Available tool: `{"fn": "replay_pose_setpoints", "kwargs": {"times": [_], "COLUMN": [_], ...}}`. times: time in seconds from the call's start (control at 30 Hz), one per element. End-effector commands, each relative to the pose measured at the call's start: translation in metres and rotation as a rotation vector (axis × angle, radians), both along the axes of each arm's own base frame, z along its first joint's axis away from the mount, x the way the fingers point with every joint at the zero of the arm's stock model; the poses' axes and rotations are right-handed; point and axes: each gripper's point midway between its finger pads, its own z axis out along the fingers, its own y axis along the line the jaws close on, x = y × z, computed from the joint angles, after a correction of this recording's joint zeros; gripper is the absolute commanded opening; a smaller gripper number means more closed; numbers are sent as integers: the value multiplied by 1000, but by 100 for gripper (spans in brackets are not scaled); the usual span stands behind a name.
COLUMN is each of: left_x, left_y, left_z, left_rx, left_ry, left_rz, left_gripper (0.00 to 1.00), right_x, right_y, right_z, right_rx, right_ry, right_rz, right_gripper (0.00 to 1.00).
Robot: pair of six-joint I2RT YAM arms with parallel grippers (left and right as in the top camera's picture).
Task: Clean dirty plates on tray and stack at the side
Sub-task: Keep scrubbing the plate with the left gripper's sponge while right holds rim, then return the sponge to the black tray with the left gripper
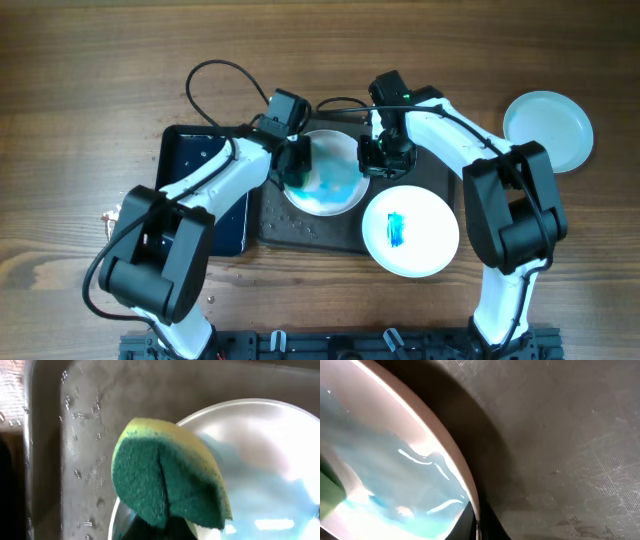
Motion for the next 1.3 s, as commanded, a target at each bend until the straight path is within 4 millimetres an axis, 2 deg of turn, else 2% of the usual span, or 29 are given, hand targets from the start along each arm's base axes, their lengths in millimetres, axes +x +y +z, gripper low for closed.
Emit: {"fn": "replay_pose_setpoints", "kwargs": {"times": [0.0, 0.1, 0.2, 0.27, 0.4, 0.53, 0.6, 0.67, 0.77, 0.8, 0.87, 1.0, 1.1, 1.17, 1.23, 1.27], "left_x": [-25, -54, -64, -50, -21, -15, -12, -10, -17, -25, -35, -45, -45, -44, -50, -52], "left_y": [-31, -88, -114, -102, -45, 3, 6, 6, 30, 52, 83, 139, 158, 168, 177, 178], "left_z": [6, 12, 16, 14, 8, 5, 24, 65, 114, 121, 113, 83, 60, 35, 1, -5], "left_rx": [-81, -185, -197, -128, -44, -14, -35, -74, -74, -44, 4, 79, 108, 136, 173, 180], "left_ry": [62, 80, 41, -6, -7, 60, 27, -45, -122, -117, -51, 100, 172, 241, 342, 362], "left_rz": [-110, -267, -319, -210, 9, 145, 154, 167, 266, 337, 413, 563, 607, 625, 644, 648], "left_gripper": [4, 4, 4, 4, 4, 4, 4, 4, 4, 4, 4, 4, 4, 4, 4, 4], "right_x": [-5, -7, -9, -10, -10, -10, -9, -9, -8, -7, -6, -5, -5, -5, -5, -5], "right_y": [-12, -12, -13, -13, -14, -13, -13, -13, -13, -12, -12, -12, -11, -11, -12, -12], "right_z": [-16, -16, -16, -16, -16, -16, -16, -16, -16, -16, -16, -16, -16, -16, -16, -16], "right_rx": [-70, -72, -77, -77, -78, -78, -76, -76, -74, -73, -71, -68, -68, -66, -67, -67], "right_ry": [21, 27, 38, 40, 42, 41, 36, 36, 30, 27, 23, 17, 16, 13, 15, 15], "right_rz": [-2, -2, -1, -1, -1, -1, 2, 3, 7, 6, 6, 15, 16, 20, 23, 23], "right_gripper": [5, 5, 5, 5, 5, 4, 5, 4, 5, 5, 5, 5, 5, 5, 5, 5]}}
